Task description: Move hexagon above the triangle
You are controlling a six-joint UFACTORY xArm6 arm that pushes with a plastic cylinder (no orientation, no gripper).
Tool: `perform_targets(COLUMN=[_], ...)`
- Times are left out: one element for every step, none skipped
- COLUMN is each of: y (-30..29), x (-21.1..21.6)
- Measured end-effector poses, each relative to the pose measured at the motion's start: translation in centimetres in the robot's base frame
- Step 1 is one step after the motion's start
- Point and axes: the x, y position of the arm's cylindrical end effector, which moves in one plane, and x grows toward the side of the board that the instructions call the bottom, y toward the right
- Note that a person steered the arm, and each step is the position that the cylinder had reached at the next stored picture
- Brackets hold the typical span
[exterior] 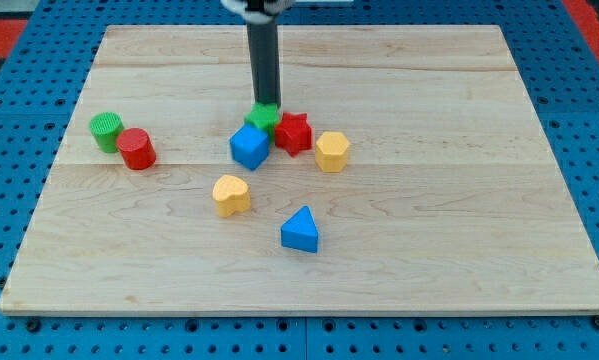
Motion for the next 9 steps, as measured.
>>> perform_targets(y=[-0.2, 7.7, 8.7, 2.5, 9.6, 16.8, 16.8, 10.1, 7.4], x=[-3.9, -4.8, 1.6, 4.9, 5.5, 11.7, 18.8, 21.3, 17.7])
